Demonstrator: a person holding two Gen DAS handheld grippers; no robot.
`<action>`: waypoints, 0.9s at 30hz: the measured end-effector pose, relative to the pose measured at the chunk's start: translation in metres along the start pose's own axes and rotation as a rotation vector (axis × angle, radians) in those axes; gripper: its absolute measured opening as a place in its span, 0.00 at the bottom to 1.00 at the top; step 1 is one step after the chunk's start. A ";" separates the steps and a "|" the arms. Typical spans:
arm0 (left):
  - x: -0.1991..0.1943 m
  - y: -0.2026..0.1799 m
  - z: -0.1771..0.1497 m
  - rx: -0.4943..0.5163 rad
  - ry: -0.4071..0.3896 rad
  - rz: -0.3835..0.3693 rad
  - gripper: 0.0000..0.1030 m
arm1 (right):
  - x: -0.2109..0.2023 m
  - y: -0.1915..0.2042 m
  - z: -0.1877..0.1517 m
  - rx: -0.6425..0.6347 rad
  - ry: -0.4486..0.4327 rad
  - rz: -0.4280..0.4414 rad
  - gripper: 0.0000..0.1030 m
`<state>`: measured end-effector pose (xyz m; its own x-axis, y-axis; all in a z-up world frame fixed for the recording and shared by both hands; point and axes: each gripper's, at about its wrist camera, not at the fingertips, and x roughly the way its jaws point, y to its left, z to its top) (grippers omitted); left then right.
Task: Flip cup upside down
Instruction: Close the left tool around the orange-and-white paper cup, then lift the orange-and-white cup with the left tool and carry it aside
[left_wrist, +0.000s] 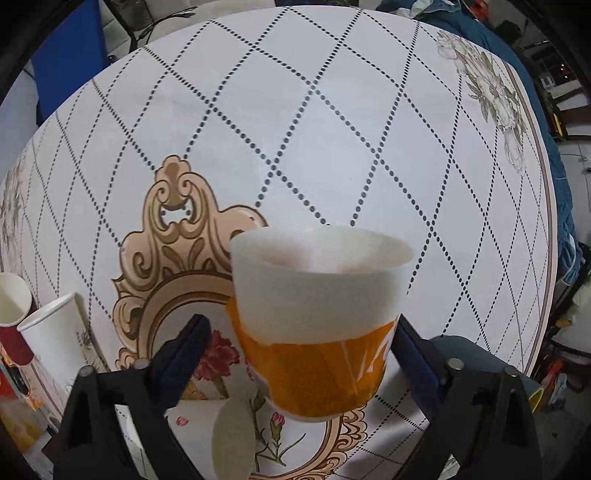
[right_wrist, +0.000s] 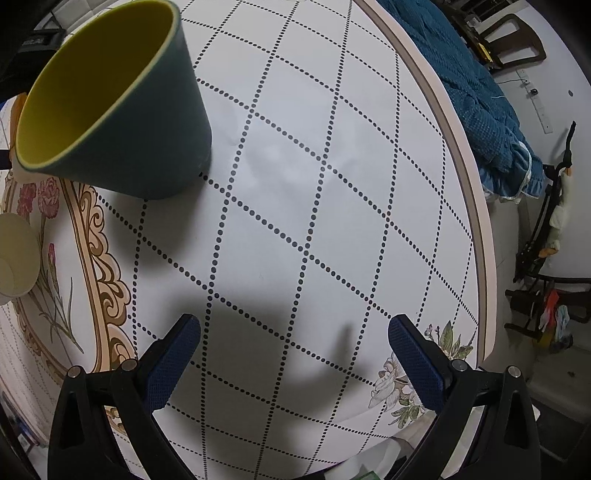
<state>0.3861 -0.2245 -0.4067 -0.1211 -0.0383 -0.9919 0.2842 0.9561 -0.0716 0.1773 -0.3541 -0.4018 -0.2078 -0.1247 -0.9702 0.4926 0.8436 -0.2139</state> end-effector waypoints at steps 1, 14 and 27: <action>0.003 -0.002 0.003 0.000 -0.001 -0.001 0.79 | -0.001 0.001 0.000 0.000 0.000 -0.001 1.00; -0.014 -0.012 -0.014 0.053 -0.090 0.058 0.66 | -0.006 0.008 -0.011 -0.013 0.004 0.005 1.00; -0.077 0.004 -0.118 0.026 -0.122 0.042 0.66 | -0.031 0.014 -0.041 -0.101 -0.040 0.073 1.00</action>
<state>0.2841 -0.1834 -0.3184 0.0072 -0.0344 -0.9994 0.3115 0.9498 -0.0305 0.1561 -0.3172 -0.3700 -0.1393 -0.0797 -0.9870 0.4173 0.8992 -0.1315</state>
